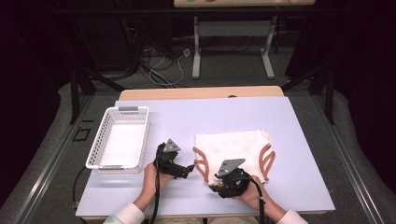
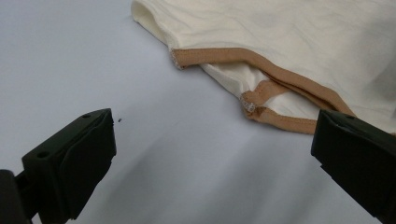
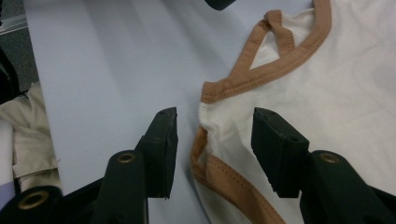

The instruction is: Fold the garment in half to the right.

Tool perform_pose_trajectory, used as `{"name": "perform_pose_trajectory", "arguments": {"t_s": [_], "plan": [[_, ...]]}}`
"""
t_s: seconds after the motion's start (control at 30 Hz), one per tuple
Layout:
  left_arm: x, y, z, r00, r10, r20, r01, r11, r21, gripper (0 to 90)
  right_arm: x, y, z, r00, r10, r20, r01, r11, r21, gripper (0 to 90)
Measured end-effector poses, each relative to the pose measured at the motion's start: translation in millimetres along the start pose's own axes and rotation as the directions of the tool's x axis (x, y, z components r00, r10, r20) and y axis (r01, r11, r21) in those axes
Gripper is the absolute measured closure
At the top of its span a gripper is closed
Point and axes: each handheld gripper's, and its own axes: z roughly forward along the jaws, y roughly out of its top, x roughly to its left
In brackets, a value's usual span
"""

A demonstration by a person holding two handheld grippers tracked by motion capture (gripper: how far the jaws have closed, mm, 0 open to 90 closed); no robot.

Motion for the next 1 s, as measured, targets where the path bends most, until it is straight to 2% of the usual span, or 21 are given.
{"name": "perform_pose_trajectory", "arguments": {"t_s": [0.2, 0.27, 0.47, 0.57, 0.63, 0.67, 0.77, 0.93, 1.0], "plan": [[0.7, 0.2, -0.2, 1.0000, 0.004, -0.007, -0.004, 1.0000, 0.008, 0.1, 2.4, 1.5, 7.7, 1.0000, -0.008, -0.001, 0.008, 0.999, 0.031, 56.8], [1.2, 0.0, -0.2, 1.0000, 0.001, -0.008, -0.001, 1.0000, 0.008, 0.1, 2.5, -0.1, 11.3, 0.9999, -0.014, -0.001, 0.014, 0.998, 0.054, 62.4], [0.7, 0.4, 0.7, 1.0000, 0.006, -0.006, -0.006, 0.9999, 0.012, 0.1, 1.6, -1.5, 12.3, 0.9998, -0.001, 0.022, 0.000, 0.999, 0.044, 75.6], [-0.2, 1.0, 1.9, 0.9999, 0.007, -0.011, -0.007, 0.9999, 0.015, 0.1, 3.1, -1.7, 12.7, 0.9994, -0.013, 0.031, 0.012, 0.999, 0.041, 83.6], [0.0, 1.3, 1.8, 0.9998, 0.011, -0.015, -0.010, 0.9999, 0.012, 0.3, 3.8, -1.7, 12.6, 0.9992, -0.018, 0.035, 0.016, 0.999, 0.043, 84.8], [0.7, 3.3, 0.5, 1.0000, 0.008, 0.002, -0.008, 0.9998, 0.016, 0.2, 3.5, -1.6, 12.7, 0.9991, -0.020, 0.037, 0.019, 0.999, 0.041, 86.6], [2.1, 8.3, -1.0, 1.0000, 0.002, 0.006, -0.002, 0.9999, 0.013, 0.0, 3.5, -1.1, 12.2, 0.9990, -0.029, 0.035, 0.027, 0.999, 0.044, 87.5], [4.7, 17.5, -1.0, 1.0000, -0.009, 0.002, 0.009, 0.9999, -0.004, 0.0, 4.5, -0.3, 10.7, 0.9982, -0.041, 0.044, 0.039, 0.998, 0.045, 87.9], [4.9, 22.1, -0.6, 1.0000, -0.003, 0.001, 0.003, 1.0000, 0.001, 0.0, 4.5, -0.1, 8.7, 0.9981, -0.043, 0.044, 0.041, 0.998, 0.044, 88.0]]}}
